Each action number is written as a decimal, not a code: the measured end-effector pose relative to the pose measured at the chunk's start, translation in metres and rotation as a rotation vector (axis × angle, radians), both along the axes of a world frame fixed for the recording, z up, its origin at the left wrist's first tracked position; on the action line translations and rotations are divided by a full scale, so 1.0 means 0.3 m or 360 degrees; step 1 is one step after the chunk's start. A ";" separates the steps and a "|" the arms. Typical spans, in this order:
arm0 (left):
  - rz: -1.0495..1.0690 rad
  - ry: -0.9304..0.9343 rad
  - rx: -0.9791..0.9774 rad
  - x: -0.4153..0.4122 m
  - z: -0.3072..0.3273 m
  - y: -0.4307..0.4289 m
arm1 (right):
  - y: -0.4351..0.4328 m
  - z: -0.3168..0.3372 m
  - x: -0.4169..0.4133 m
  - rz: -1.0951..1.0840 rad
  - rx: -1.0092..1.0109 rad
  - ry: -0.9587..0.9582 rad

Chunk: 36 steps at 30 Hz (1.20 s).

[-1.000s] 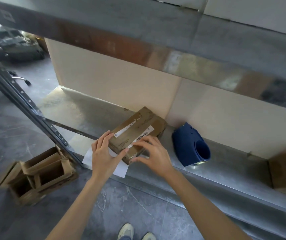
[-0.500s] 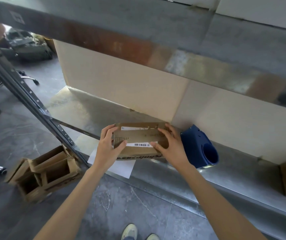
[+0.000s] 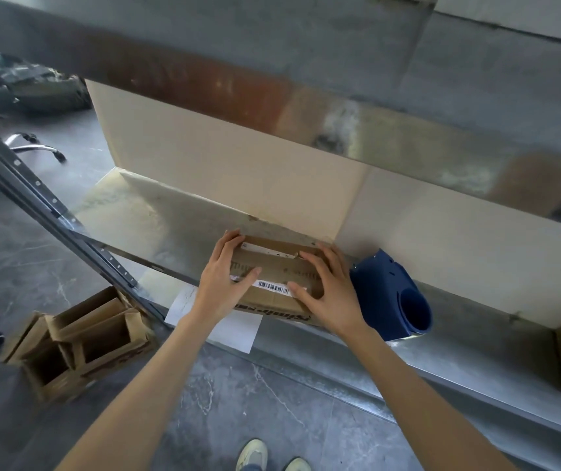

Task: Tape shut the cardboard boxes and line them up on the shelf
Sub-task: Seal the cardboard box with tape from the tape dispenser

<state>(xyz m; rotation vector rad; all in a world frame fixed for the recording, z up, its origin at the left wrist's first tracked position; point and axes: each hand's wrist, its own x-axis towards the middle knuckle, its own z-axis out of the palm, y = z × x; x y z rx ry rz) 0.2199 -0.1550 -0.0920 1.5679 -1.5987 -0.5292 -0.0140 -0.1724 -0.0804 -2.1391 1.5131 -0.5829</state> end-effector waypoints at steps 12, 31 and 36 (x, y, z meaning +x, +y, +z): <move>0.0009 -0.0039 0.0046 -0.004 0.013 -0.003 | -0.021 -0.015 -0.002 -0.0031 0.0064 -0.0153; 0.0062 -0.0367 -0.0130 -0.007 0.055 0.079 | -0.030 0.069 -0.032 0.0124 0.0312 -0.0047; 0.0219 -0.0537 -0.0138 -0.049 0.024 0.165 | -0.001 0.075 -0.029 0.0059 0.0194 0.0097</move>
